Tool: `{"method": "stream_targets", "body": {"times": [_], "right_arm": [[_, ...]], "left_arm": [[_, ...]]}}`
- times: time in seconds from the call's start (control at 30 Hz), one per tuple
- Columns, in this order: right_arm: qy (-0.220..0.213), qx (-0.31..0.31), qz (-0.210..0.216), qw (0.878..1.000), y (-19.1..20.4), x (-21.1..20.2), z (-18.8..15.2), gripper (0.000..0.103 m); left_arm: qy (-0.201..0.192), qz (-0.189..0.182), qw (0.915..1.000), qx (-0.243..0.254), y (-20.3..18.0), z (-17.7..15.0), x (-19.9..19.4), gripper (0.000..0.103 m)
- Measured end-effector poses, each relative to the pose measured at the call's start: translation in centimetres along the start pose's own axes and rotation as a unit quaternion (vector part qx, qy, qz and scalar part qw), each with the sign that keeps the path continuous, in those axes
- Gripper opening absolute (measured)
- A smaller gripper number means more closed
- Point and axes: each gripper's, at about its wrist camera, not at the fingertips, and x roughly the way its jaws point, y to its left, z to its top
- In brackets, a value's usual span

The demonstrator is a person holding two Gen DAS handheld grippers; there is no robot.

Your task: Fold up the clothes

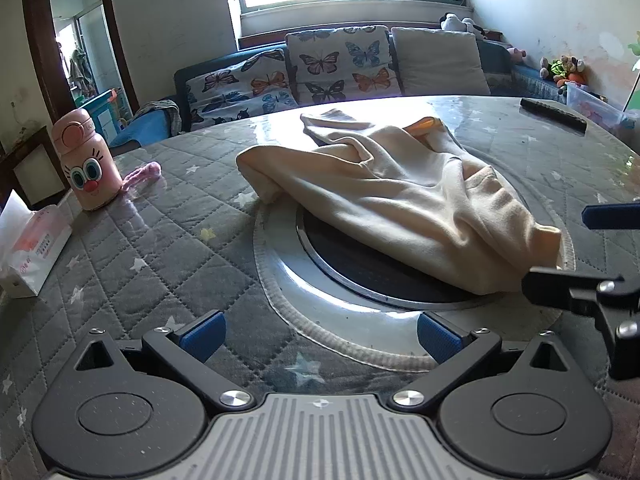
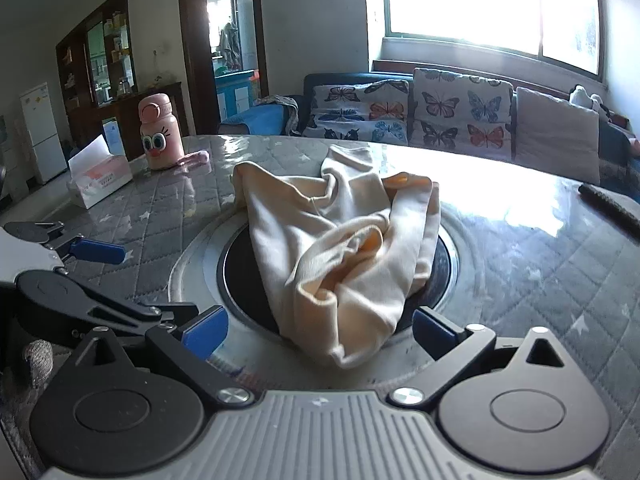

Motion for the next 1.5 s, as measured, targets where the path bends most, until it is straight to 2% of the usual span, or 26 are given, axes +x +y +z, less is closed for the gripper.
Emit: {"method": "stream_targets", "body": {"times": [0.17, 0.47, 0.7, 0.97, 1.17, 1.23, 1.37, 1.5], "right_arm": [[0.001, 0.006, 0.007, 1.0, -0.4, 0.7, 0.6, 0.098], [-0.001, 0.013, 0.01, 1.0, -1.4, 1.9, 1.8, 0.089], [0.0, 0.032, 0.03, 0.999, -2.2, 3.8, 3.4, 0.075], [0.011, 0.049, 0.019, 0.999, -3.2, 6.5, 4.3, 0.064], [0.016, 0.064, 0.03, 0.997, -3.6, 7.9, 4.4, 0.031], [0.017, 0.063, 0.037, 0.997, -3.2, 7.8, 4.3, 0.01], [0.006, 0.053, 0.064, 0.997, -1.9, 6.8, 4.4, 0.007], [-0.01, 0.011, 0.111, 0.994, 0.9, 4.6, 4.3, 0.007]], "left_arm": [[0.001, 0.003, 1.0, 0.001, 0.3, 0.3, 0.3, 0.103], [-0.003, 0.009, 0.9999, -0.003, 0.9, 0.8, 0.4, 0.103], [-0.005, 0.014, 0.9999, -0.004, 1.4, 1.4, 0.5, 0.103], [-0.01, 0.019, 0.9997, -0.006, 2.0, 2.3, 0.8, 0.103], [-0.012, 0.029, 0.9993, -0.018, 3.1, 2.4, 0.7, 0.103], [-0.012, 0.034, 0.999, -0.024, 3.6, 2.5, 0.7, 0.103], [-0.025, 0.043, 0.9981, -0.037, 4.7, 2.8, -0.1, 0.103], [-0.042, 0.051, 0.9969, -0.042, 5.7, 3.4, -1.2, 0.103]]}}
